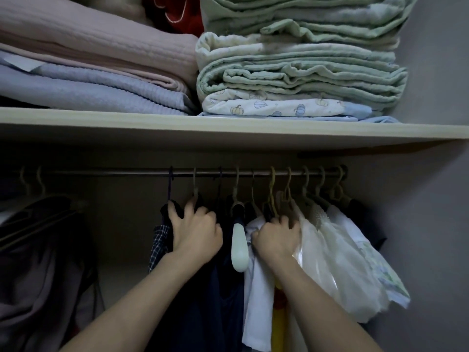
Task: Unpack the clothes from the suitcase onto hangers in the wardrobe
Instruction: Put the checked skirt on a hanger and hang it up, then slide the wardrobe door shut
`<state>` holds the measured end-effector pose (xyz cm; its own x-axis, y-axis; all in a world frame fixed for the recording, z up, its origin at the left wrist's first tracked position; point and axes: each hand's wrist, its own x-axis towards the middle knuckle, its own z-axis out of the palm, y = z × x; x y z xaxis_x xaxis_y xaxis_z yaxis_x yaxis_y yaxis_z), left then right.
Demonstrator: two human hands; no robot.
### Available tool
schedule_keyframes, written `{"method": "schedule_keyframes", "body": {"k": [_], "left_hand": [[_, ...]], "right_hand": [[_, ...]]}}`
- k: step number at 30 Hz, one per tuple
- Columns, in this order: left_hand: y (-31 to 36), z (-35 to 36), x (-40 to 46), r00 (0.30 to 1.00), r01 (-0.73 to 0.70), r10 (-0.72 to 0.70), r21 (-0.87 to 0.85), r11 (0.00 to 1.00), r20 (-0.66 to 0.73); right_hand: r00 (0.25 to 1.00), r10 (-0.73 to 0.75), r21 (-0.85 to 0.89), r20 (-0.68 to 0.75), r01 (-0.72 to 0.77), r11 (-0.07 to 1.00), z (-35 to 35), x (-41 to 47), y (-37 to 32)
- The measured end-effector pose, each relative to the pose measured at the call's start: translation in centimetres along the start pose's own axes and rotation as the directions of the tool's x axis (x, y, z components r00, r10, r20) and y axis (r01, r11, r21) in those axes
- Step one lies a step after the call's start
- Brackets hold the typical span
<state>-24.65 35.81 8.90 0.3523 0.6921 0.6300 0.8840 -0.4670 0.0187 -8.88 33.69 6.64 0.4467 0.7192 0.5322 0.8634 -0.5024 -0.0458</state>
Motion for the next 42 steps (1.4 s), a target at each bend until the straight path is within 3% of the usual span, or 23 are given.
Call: {"method": "schedule_keyframes", "body": {"k": [4, 7, 10, 13, 18, 23, 29, 34, 37, 42], "left_hand": [[-0.4, -0.3, -0.7, 1.0, 0.008, -0.008, 0.007, 1.0, 0.018], [-0.8, -0.3, -1.5, 0.999, -0.021, 0.02, -0.049, 0.999, -0.025], [-1.8, 0.6, -3.7, 0.964, -0.124, 0.056, -0.253, 0.96, -0.26], [-3.5, 1.6, -7.6, 0.911, -0.262, 0.104, -0.366, 0.893, -0.398], [-6.5, 1.6, -15.0, 0.956, -0.216, 0.104, -0.415, 0.884, -0.276], [-9.2, 0.7, -22.2, 0.989, -0.045, -0.017, -0.404, 0.914, -0.148], [-13.8, -0.9, -26.4, 0.981, 0.145, -0.179, -0.337, 0.93, -0.071], [-17.6, -2.6, -29.1, 0.958, 0.263, -0.285, -0.299, 0.917, -0.032], [-19.2, -3.0, -30.4, 0.911, 0.384, -0.411, -0.317, 0.867, -0.02], [-23.1, -3.1, -31.7, 0.781, 0.564, -0.623, -0.381, 0.733, -0.041]], "right_hand": [[0.999, 0.04, 0.01, -0.035, -0.04, 0.999, 0.1, 0.0, 0.7], [0.967, 0.048, 0.12, -0.251, -0.018, 0.993, 0.2, -1.4, 0.4], [0.858, -0.003, 0.274, -0.514, 0.168, 0.947, 1.4, -4.4, 0.9], [0.781, -0.02, 0.355, -0.624, 0.306, 0.883, 2.5, -9.9, 1.3], [0.817, -0.073, 0.382, -0.572, 0.344, 0.858, 4.6, -18.7, 1.1], [0.876, -0.126, 0.404, -0.465, 0.337, 0.85, 4.5, -24.6, 0.3], [0.934, -0.166, 0.467, -0.317, 0.306, 0.829, 3.4, -27.0, -2.0], [0.93, -0.242, 0.549, -0.278, 0.36, 0.754, 2.8, -28.5, -6.3], [0.917, -0.343, 0.662, -0.205, 0.387, 0.641, 3.0, -29.5, -9.1], [0.804, -0.555, 0.756, -0.213, 0.495, 0.428, 2.0, -30.1, -16.2]]}}
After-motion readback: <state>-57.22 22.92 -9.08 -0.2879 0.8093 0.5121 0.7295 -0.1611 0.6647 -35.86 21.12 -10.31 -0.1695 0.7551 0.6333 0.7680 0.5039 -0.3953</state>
